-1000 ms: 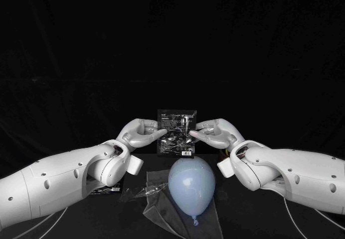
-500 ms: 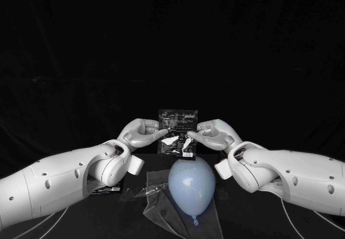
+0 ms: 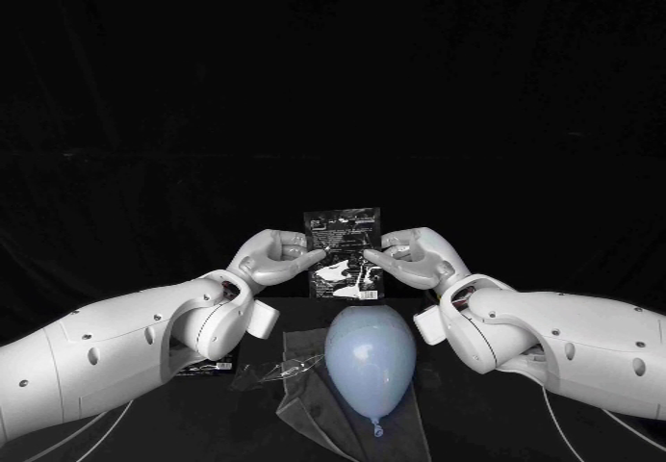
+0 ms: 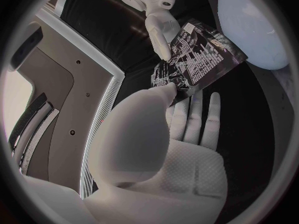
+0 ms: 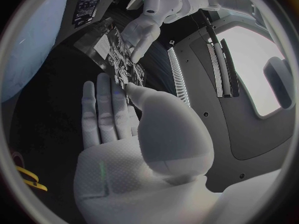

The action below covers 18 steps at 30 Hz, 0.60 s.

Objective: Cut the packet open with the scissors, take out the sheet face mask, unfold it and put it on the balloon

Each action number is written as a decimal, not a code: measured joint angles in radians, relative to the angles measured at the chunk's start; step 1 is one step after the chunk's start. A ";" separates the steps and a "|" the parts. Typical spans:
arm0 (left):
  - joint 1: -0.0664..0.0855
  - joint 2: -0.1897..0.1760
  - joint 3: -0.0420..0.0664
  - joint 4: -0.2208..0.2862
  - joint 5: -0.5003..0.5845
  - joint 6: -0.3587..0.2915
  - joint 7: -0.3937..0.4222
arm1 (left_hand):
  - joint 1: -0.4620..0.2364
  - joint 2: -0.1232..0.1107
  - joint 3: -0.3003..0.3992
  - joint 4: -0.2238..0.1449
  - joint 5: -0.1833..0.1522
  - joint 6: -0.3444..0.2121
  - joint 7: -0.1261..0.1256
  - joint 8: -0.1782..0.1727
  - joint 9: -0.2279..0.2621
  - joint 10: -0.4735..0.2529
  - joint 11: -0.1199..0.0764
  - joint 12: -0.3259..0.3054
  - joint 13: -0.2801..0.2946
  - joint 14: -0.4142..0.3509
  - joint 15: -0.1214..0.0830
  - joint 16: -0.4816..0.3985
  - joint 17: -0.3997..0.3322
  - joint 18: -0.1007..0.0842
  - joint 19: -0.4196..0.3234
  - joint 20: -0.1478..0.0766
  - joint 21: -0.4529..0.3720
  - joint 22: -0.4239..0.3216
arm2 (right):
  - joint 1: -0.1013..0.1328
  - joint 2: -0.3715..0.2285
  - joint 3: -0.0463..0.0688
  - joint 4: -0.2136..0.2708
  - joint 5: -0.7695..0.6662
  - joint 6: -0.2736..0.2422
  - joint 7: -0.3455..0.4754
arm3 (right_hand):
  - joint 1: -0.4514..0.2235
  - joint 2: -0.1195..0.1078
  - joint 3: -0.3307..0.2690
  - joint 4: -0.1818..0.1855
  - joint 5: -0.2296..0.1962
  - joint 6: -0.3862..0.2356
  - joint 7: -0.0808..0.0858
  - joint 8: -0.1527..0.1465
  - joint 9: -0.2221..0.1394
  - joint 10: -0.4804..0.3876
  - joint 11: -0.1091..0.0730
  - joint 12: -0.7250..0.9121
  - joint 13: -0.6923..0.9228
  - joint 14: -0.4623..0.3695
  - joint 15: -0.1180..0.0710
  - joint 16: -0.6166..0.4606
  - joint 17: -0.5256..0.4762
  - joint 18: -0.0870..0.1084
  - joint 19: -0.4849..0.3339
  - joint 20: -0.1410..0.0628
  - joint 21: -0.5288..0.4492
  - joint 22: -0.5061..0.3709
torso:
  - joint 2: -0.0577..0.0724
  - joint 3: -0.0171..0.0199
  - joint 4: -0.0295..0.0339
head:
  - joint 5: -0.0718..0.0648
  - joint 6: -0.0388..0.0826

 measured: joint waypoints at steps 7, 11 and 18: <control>0.000 0.002 0.000 -0.006 0.007 0.001 -0.001 | 0.000 0.000 0.000 0.000 0.000 0.000 0.000 0.002 0.000 0.000 0.000 0.000 0.000 0.000 0.000 0.000 0.000 -0.001 0.000 0.000 0.000 0.000 | 0.000 0.004 0.000 -0.006 -0.026 0.001 -0.006 | 0.001 0.001 0.001 -0.001 -0.002 0.002 -0.002 0.000 0.001 0.005 -0.003 0.000 -0.002 0.000 0.000 -0.004 0.000 -0.006 0.000 0.000 0.000 0.001 | 0.000 -0.0007 0.0000 | 0.000 0.000; -0.001 0.003 -0.001 -0.010 0.016 0.002 -0.001 | 0.000 0.000 0.003 -0.003 0.000 0.000 0.000 0.003 0.000 0.000 0.000 0.000 0.000 0.000 0.000 0.000 0.000 -0.001 0.000 0.000 0.000 -0.001 | 0.000 0.008 0.001 -0.011 -0.048 0.002 -0.011 | 0.001 0.001 -0.001 -0.002 -0.002 0.002 -0.002 0.000 0.001 0.005 -0.003 -0.001 -0.003 0.000 0.000 -0.004 0.000 0.006 0.000 0.000 0.000 0.001 | 0.000 -0.0006 0.0006 | 0.000 -0.001; -0.001 0.006 -0.001 -0.019 0.028 0.004 -0.007 | 0.000 0.000 0.003 -0.003 -0.001 -0.002 0.002 0.003 0.012 0.000 0.000 0.000 0.000 0.000 0.000 0.000 0.001 -0.001 0.000 0.000 0.000 -0.001 | 0.000 0.014 0.001 -0.015 -0.084 0.003 -0.018 | 0.001 0.001 -0.002 -0.003 -0.002 0.002 -0.002 -0.001 0.001 0.005 -0.002 -0.001 -0.001 0.000 0.000 -0.004 0.000 0.009 0.000 0.000 0.000 0.003 | 0.000 -0.0006 0.0011 | 0.001 -0.003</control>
